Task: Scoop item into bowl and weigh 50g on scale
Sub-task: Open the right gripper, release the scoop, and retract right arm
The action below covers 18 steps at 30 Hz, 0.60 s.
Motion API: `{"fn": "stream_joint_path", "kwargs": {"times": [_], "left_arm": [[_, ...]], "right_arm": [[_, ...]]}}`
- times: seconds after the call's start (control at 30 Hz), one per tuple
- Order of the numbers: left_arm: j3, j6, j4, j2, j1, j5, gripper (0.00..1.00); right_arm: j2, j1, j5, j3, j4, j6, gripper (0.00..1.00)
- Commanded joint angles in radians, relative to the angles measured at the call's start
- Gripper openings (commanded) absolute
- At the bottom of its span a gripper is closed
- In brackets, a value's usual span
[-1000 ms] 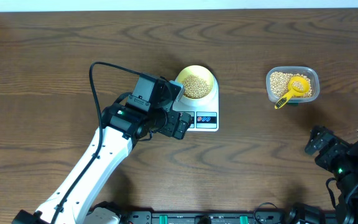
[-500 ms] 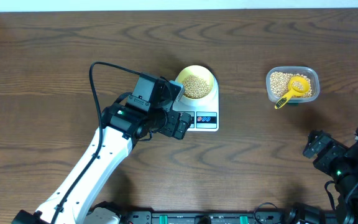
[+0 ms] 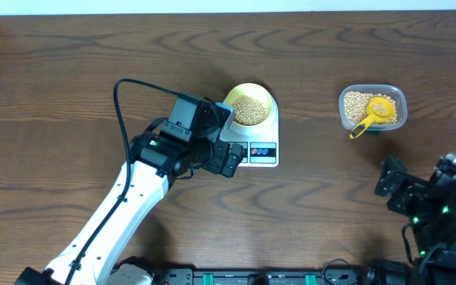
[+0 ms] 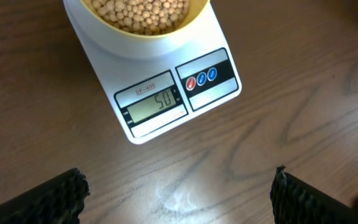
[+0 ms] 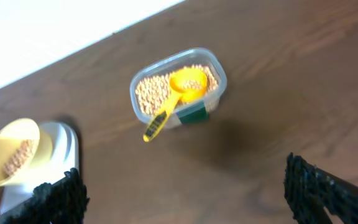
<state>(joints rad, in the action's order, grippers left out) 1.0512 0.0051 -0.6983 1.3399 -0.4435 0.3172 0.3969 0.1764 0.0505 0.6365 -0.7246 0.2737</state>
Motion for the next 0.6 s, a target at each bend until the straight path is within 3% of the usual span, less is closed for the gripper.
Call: {"fn": "stream_joint_path", "kwargs": {"times": [0.0, 0.3, 0.57], "left_arm": [[-0.002, 0.017, 0.0, 0.003, -0.001, 0.011, 0.96], [-0.002, 0.017, 0.0, 0.003, -0.001, 0.011, 0.96], [-0.002, 0.017, 0.0, 0.003, -0.001, 0.011, 0.96]], "right_arm": [[-0.101, -0.013, -0.013, -0.129, 0.106, -0.034, 0.99], [-0.303, -0.029, 0.023, -0.388, 0.387, -0.309, 0.99], [-0.362, -0.084, 0.004, -0.549, 0.546, -0.317, 0.99]]}}
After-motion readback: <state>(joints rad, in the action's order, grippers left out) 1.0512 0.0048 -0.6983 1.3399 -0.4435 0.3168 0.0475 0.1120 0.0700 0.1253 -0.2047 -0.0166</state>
